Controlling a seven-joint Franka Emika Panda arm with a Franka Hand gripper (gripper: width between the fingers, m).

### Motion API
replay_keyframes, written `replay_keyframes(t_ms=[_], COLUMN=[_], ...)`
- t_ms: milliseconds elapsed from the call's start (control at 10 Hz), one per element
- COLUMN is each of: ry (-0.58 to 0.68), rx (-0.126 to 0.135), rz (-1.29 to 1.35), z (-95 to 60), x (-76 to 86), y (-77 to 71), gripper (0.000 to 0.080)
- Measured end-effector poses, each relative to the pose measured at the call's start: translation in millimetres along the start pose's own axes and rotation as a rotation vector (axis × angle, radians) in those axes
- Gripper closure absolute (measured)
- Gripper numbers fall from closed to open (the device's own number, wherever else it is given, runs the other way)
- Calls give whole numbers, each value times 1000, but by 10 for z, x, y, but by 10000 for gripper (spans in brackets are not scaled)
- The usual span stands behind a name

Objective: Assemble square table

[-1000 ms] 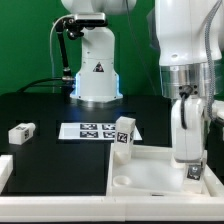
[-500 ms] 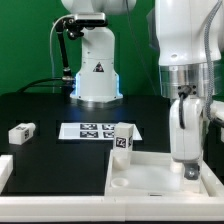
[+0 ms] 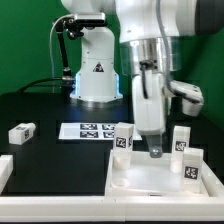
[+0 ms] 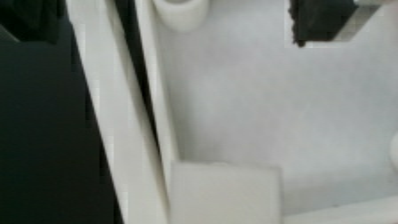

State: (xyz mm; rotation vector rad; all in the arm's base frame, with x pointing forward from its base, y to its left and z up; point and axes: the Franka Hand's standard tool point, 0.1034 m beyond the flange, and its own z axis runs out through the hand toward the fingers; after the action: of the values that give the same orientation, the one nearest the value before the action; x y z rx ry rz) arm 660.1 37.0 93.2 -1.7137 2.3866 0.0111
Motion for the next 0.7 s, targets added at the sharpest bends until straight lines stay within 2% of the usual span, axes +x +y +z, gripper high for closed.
replay_keyframes(t_ms=[400, 500, 600, 700], ry=[1, -1, -4, -11], rx=[-1, 9, 37, 54], rz=[0, -39, -125, -188], z=[5, -18, -135, -323], x=[9, 42, 208, 374], y=[1, -11, -8, 32], gripper=[151, 151, 151, 151])
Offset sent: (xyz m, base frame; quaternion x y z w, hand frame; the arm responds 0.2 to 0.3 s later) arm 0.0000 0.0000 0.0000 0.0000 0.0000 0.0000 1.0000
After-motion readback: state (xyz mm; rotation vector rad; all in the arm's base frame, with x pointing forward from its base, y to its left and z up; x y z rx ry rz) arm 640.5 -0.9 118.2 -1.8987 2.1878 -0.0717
